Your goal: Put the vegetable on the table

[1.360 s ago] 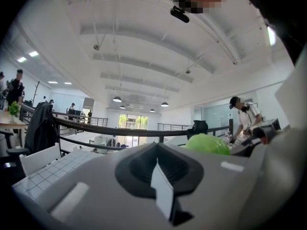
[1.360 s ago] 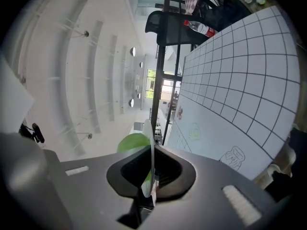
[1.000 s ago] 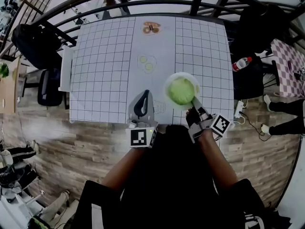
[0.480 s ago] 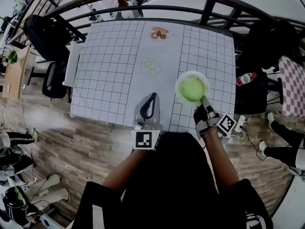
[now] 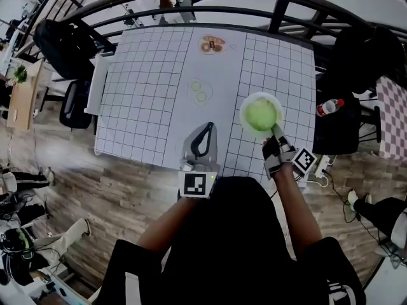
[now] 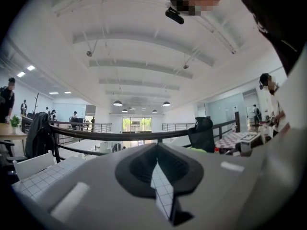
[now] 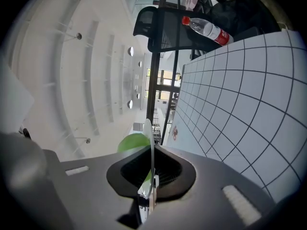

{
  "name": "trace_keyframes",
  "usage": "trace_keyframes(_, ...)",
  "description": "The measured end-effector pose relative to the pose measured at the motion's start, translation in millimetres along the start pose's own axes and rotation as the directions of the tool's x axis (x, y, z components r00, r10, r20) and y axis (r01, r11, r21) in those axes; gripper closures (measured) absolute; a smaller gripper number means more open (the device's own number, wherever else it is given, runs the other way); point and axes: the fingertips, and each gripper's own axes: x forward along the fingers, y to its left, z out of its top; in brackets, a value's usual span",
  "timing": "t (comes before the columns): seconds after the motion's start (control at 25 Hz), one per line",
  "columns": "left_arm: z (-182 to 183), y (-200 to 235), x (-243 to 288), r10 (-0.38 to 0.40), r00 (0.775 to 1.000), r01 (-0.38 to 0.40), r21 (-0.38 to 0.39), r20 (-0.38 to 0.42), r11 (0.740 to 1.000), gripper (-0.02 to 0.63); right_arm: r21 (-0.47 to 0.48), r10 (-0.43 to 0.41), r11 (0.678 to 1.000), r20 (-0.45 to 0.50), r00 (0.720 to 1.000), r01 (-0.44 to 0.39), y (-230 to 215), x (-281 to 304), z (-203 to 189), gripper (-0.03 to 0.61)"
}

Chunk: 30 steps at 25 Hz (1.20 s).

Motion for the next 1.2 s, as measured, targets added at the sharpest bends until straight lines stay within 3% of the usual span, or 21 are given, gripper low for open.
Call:
trace_keyframes(0.8,0.8,-10.0,9.7,-0.029,0.999,0.03,0.02,-0.023,0.999,0.607,-0.007,-0.103,0.995,0.05,0.993,0.104,-83.6,31.9,44.7,0.568)
trace_keyframes(1.2,-9.6,-2.6,2.4,0.007,0.999,-0.006,0.011,-0.053,1.0,0.607,-0.011,-0.035,0.999,0.091,0.995,0.036,-120.0,48.9,58.2,0.566)
